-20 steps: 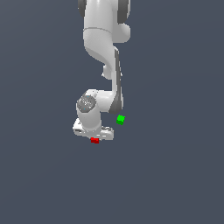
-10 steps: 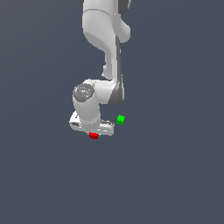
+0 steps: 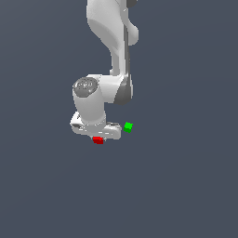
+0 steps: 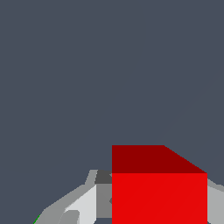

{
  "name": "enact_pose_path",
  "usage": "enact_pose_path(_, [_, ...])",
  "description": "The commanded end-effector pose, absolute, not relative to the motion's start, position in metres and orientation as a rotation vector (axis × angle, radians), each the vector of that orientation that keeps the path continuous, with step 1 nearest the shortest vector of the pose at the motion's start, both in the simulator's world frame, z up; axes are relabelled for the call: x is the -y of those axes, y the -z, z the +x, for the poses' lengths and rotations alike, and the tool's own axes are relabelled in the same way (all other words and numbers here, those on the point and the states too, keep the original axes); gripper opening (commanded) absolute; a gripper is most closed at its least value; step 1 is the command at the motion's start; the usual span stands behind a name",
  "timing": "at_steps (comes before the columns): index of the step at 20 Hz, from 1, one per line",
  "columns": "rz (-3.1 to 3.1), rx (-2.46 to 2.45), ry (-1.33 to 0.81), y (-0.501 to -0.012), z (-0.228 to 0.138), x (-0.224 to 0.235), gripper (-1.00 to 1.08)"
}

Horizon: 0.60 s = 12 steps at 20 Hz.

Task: Stack the red cube on top of the green cube.

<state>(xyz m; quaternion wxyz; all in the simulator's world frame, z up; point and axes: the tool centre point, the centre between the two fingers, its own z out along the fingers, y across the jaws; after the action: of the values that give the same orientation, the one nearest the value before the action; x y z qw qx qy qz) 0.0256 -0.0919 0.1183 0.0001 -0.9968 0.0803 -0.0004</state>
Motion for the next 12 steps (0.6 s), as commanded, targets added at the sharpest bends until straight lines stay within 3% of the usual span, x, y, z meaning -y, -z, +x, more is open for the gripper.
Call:
enact_pose_path(1, [-3.131, -0.252, 0.002, -0.119, 0.026, 0.092, -1.0])
enact_pose_path(12, [-3.131, -0.252, 0.002, -0.111, 0.009, 0.073, -1.0])
